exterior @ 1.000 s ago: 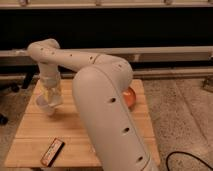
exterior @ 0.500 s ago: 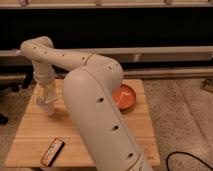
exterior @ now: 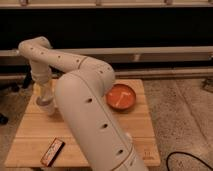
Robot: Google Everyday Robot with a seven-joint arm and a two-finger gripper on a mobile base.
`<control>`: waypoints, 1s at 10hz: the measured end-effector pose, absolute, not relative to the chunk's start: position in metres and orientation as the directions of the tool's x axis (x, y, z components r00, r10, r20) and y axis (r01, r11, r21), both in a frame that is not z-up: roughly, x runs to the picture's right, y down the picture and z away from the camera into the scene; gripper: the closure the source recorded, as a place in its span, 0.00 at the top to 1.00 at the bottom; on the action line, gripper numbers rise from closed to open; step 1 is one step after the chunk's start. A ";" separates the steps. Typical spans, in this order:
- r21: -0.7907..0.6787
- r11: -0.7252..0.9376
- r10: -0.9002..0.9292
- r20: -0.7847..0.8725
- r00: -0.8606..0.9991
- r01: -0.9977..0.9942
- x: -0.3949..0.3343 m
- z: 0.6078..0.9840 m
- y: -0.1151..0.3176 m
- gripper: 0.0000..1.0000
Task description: Place the white sponge in the ceramic cup
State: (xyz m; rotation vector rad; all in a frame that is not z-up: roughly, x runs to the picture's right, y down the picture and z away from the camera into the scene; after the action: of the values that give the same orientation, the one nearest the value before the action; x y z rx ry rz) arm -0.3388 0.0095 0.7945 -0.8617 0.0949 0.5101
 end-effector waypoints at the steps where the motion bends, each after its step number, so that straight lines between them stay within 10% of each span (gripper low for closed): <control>1: -0.704 0.542 0.393 -0.271 0.879 -0.459 -0.343 0.797 0.008 0.20; 10: -0.713 0.532 0.422 -0.244 0.873 -0.457 -0.343 0.805 0.014 1.00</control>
State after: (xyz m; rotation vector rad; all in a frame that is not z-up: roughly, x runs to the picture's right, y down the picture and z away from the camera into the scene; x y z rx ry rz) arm -0.3430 0.0141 0.8048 -0.8626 0.0438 0.5243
